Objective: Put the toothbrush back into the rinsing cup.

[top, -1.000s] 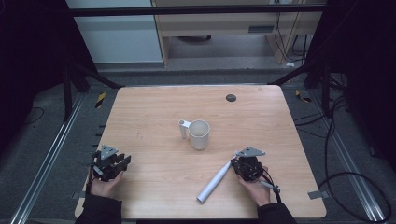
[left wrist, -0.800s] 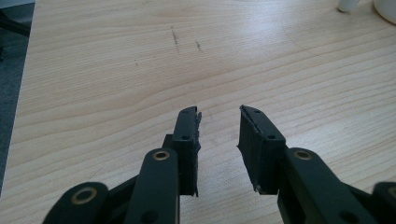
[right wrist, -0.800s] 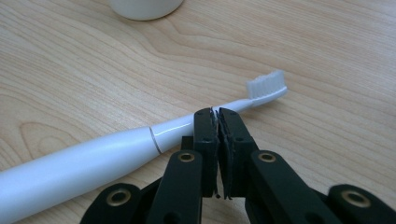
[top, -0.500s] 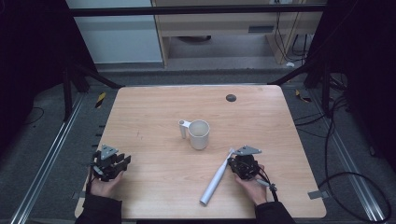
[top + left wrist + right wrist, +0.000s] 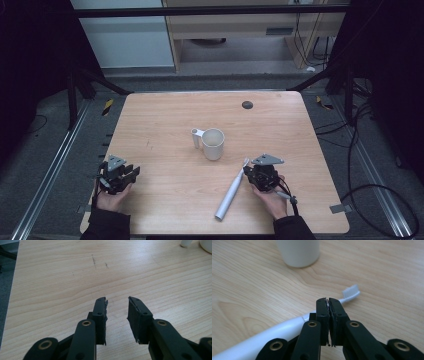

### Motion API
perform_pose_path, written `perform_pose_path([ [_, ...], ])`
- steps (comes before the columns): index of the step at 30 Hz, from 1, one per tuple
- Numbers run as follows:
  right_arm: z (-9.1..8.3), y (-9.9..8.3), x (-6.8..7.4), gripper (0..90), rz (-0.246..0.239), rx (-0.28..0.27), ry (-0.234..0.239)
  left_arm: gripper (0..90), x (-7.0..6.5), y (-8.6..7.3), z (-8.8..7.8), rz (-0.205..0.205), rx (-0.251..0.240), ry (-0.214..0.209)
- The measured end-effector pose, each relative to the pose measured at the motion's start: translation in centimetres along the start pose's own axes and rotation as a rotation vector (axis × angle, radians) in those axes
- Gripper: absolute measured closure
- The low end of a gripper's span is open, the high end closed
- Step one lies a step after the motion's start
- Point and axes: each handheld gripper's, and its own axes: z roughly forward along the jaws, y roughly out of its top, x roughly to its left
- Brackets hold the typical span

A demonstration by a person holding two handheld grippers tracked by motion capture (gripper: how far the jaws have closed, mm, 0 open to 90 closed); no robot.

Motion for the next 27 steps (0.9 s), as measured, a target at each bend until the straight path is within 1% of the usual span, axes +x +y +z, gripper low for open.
perform_pose_path([
  [2,-0.6,0.1,0.4,87.7,-0.009,-0.017,0.019,67.3,0.0,0.0,0.0,0.0,0.0,0.0],
  [6,-1.3,0.3,1.4,88.8,-0.028,-0.027,0.066,67.4,0.0,0.0,-0.1,0.001,-0.001,0.001],
  [7,-1.4,0.3,2.0,89.3,-0.039,-0.027,0.094,67.4,0.0,0.0,-0.1,0.0,-0.002,0.002],
  [8,-1.5,0.3,2.3,89.5,-0.041,-0.023,0.108,67.5,0.0,0.0,-0.1,0.0,-0.002,0.002],
  [9,-1.5,0.3,2.3,89.5,-0.041,-0.023,0.108,67.7,0.0,0.0,-0.2,-0.001,-0.002,0.001],
  [12,-1.5,0.2,3.2,90.0,-0.056,-0.017,0.147,67.7,-0.1,0.0,-0.2,0.0,0.0,0.0],
  [18,-1.0,-0.5,4.3,90.0,-0.081,0.018,0.184,67.7,-0.1,0.0,-0.2,0.002,0.0,0.002],
  [19,-0.9,-0.6,4.5,90.0,-0.083,0.024,0.198,67.6,-0.1,0.0,-0.1,0.003,0.001,0.003],
  [20,-0.9,-0.6,4.5,90.0,-0.083,0.024,0.198,67.6,-0.1,0.0,-0.1,0.002,0.001,0.002],
  [22,-0.8,-0.8,4.8,90.0,-0.078,0.03,0.214,67.6,-0.1,0.0,-0.1,0.003,0.003,0.002],
  [24,-0.5,-1.0,5.4,90.0,-0.091,0.045,0.236,67.6,-0.1,0.0,-0.1,0.003,0.003,0.002],
  [25,-0.5,-1.0,5.4,90.0,-0.091,0.045,0.236,67.6,-0.1,0.0,-0.1,0.002,0.003,0.002],
  [27,-0.4,-1.2,5.8,90.0,-0.097,0.055,0.251,67.6,-0.1,0.0,-0.1,0.002,0.003,0.001],
])
